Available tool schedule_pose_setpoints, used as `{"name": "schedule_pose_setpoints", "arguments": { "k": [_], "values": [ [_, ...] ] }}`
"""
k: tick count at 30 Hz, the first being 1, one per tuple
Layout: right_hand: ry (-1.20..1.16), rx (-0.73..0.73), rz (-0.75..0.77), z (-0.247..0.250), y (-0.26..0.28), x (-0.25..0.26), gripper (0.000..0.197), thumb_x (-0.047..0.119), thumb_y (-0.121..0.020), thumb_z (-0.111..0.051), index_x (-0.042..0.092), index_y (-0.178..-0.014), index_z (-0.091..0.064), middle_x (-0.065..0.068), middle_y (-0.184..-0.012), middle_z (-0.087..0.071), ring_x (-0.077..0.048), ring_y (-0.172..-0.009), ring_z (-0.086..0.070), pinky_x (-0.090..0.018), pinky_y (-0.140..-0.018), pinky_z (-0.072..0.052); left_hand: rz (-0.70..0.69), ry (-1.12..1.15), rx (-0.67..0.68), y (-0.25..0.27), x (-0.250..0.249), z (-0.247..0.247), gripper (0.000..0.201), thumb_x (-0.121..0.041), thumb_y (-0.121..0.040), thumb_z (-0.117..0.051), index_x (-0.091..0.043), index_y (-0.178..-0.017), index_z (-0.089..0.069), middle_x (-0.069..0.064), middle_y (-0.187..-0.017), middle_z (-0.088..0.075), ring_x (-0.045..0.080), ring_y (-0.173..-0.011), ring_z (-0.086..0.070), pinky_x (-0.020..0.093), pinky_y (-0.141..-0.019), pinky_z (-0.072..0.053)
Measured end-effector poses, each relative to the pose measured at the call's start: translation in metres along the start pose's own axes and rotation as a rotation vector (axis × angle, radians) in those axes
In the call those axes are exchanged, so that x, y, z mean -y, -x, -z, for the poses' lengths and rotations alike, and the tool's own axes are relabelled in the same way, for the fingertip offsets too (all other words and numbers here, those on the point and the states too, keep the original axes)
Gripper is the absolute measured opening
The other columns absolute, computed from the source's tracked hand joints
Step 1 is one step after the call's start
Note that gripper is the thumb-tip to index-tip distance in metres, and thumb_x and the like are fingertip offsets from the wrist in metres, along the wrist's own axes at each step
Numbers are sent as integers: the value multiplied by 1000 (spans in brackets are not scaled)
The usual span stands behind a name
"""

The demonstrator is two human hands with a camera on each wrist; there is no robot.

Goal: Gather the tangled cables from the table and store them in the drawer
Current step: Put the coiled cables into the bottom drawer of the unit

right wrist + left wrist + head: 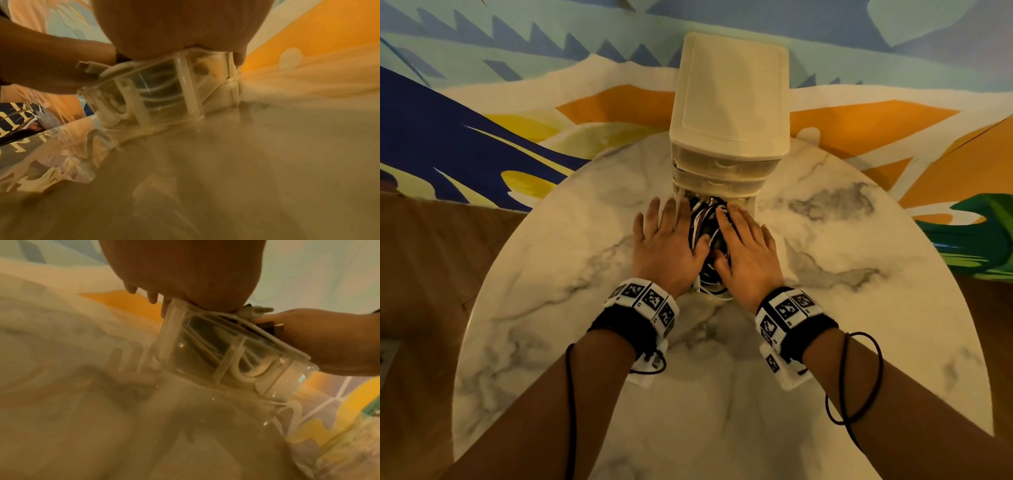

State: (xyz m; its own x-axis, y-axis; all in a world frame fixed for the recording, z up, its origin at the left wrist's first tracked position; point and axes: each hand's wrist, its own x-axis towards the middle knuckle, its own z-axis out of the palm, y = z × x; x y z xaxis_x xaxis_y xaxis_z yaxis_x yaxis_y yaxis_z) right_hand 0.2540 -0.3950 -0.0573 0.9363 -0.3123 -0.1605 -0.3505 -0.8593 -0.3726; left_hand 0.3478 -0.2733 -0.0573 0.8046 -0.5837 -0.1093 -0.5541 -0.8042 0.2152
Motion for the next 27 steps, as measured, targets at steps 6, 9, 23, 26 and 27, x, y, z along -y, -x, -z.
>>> {"name": "schedule_pose_setpoints", "arguments": {
  "k": [6,9,23,26,27],
  "values": [
    [-107,-42,9,17,6,11,70,42,-89,-37,26,-152,-12,5,-161,-2,-15,-148,3,-45,-119,0,43,99,3,0,0,-7,66,-54,-92,-31,-23,-149,-16,8,-146,-38,29,-140,-21,46,-114,-18],
    [-7,51,78,11,24,18,86,62,-78,-32,25,-152,-10,3,-161,4,-16,-147,11,-48,-118,0,58,103,6,-2,-1,-7,64,-54,-92,-29,-24,-148,-18,8,-145,-39,30,-139,-24,46,-112,-19],
    [51,93,84,0,14,12,98,81,-75,-37,35,-150,8,-1,-161,5,-22,-146,16,-56,-117,-5,-47,114,-36,-2,14,-5,59,-48,-94,-17,-20,-140,-40,5,-129,-54,28,-123,-43,43,-95,-37],
    [68,86,52,-2,13,19,95,81,-75,-32,35,-150,4,-2,-161,2,-26,-146,16,-58,-115,-7,11,135,11,-2,13,-6,64,-53,-91,-10,-25,-144,-32,2,-131,-53,26,-124,-41,42,-95,-35],
    [71,82,41,-3,13,22,93,80,-76,-30,35,-150,2,-2,-161,1,-26,-146,16,-58,-115,-7,12,136,17,-2,14,-6,66,-54,-89,-8,-25,-144,-31,2,-131,-52,27,-123,-41,43,-95,-35]
  ]
}}
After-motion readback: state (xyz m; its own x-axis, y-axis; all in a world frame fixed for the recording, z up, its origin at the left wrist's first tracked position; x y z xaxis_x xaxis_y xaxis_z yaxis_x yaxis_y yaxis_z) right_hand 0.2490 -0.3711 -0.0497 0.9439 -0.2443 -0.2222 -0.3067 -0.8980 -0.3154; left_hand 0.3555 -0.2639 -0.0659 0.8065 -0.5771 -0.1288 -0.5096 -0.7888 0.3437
